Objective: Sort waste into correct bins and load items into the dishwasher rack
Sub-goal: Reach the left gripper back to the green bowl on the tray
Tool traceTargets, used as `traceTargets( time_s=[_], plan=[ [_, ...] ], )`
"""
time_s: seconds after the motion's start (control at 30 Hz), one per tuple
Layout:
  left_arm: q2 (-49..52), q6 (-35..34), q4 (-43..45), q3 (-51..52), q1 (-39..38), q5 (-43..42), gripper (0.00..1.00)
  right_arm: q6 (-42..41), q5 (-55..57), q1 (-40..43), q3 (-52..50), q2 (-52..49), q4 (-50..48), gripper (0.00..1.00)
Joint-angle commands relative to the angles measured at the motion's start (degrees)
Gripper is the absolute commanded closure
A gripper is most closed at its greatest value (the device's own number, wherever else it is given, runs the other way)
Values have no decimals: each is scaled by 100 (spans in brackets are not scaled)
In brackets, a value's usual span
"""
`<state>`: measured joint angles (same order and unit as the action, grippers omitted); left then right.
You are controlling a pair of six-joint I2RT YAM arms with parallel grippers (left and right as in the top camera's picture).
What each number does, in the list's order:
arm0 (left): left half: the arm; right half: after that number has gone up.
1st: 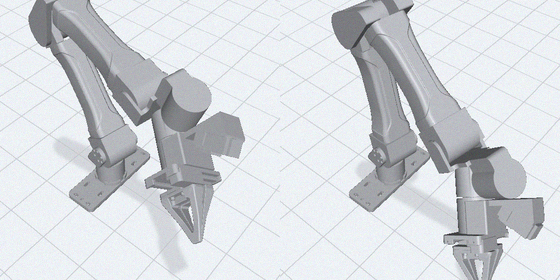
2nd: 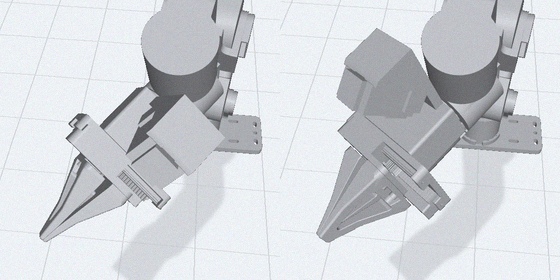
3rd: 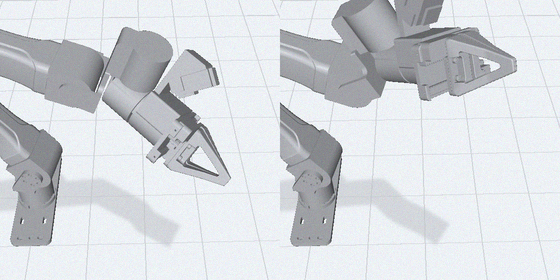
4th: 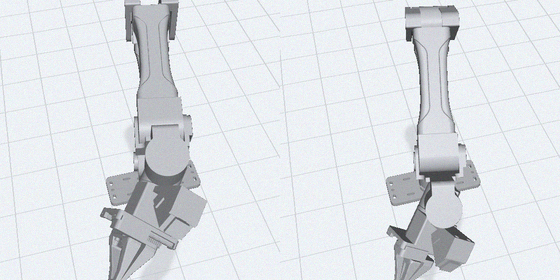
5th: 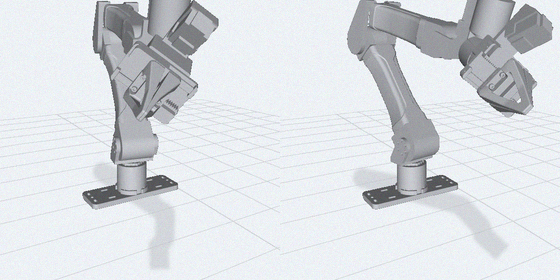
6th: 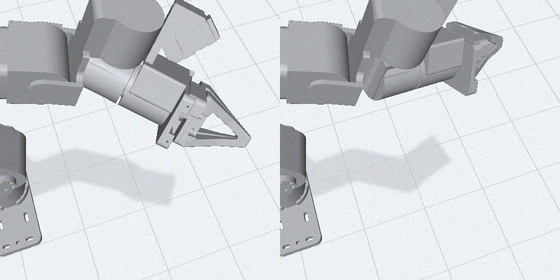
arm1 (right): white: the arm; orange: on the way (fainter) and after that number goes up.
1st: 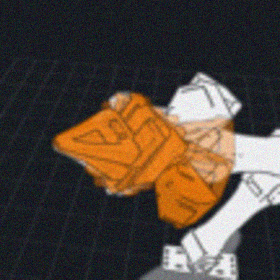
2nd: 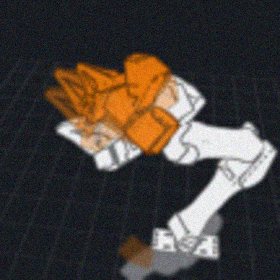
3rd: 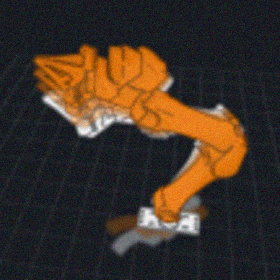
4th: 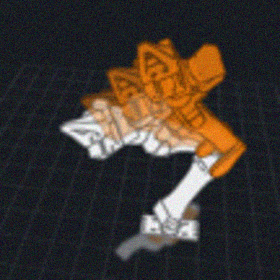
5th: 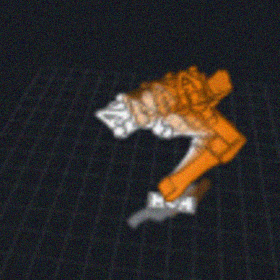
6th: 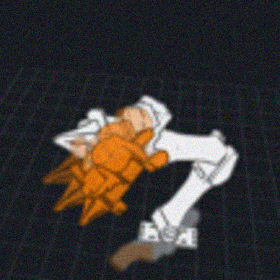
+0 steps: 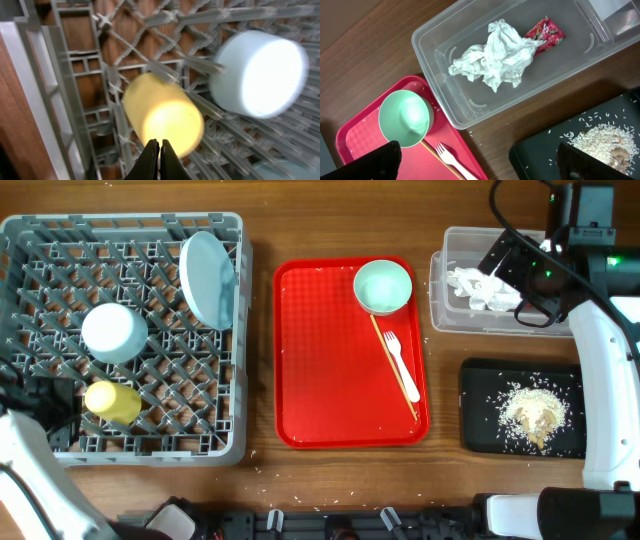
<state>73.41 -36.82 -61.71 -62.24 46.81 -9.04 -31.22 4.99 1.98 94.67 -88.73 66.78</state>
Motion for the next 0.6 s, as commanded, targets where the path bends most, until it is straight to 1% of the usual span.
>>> traceTargets(
  time_s=[0.0, 0.03, 0.1, 0.13, 0.17, 0.2, 0.23, 0.27, 0.3, 0.33, 0.37, 0.4, 0.43, 0.47, 0.5, 0.57],
  plan=[
    [-918, 437, -46, -79, 9, -1700, 96, -44, 55, 2, 9, -31, -11, 0],
    [-1113, 706, -46, -79, -76, -2356, 96, -44, 55, 2, 9, -31, -11, 0],
    [-1443, 1237, -11, -79, -455, -3368, 96, -44, 55, 2, 9, -31, -11, 0],
    [-1604, 1464, 90, -79, -826, -3724, 96, -44, 55, 2, 9, -31, -11, 0],
    [-1742, 1528, 291, -79, -1397, -3742, 96, -44, 55, 2, 9, -31, -11, 0],
    [-1832, 1589, 562, -79, -2039, -3740, 90, -42, 55, 2, 9, -31, -11, 0],
    [-1871, 1596, 986, -79, -2938, -3733, 76, -44, 55, 2, 9, -31, -11, 0],
    [-1860, 1574, 1351, -79, -3663, -3558, 63, -44, 55, 2, 9, -31, -11, 0],
    [-1821, 1523, 1569, -81, -4197, -3265, 43, -44, 55, 2, 9, -31, -11, 0],
    [-1718, 1436, 1757, -98, -4992, -2671, 27, -44, 55, 2, 9, -31, -11, 0],
    [-1569, 1368, 1746, -186, -5558, -2116, 22, -44, 55, 2, 9, -31, -11, 0],
    [-1099, 1370, 1545, -531, -6542, -1266, 21, -42, 55, 2, 9, -31, -11, 0],
    [-726, 1373, 1292, -866, -6994, -802, 21, -44, 55, 2, 9, -31, -11, 0],
    [-229, 1425, 870, -1353, -7392, -369, 16, -42, 55, 2, 9, -31, -11, 0],
    [389, 1585, 306, -2011, -7681, -72, 14, -44, 55, 2, 9, -31, -11, 0],
    [1908, 2159, -973, -3630, -7941, 234, 9, -46, 55, 2, 9, -31, -11, 0]
  ],
)
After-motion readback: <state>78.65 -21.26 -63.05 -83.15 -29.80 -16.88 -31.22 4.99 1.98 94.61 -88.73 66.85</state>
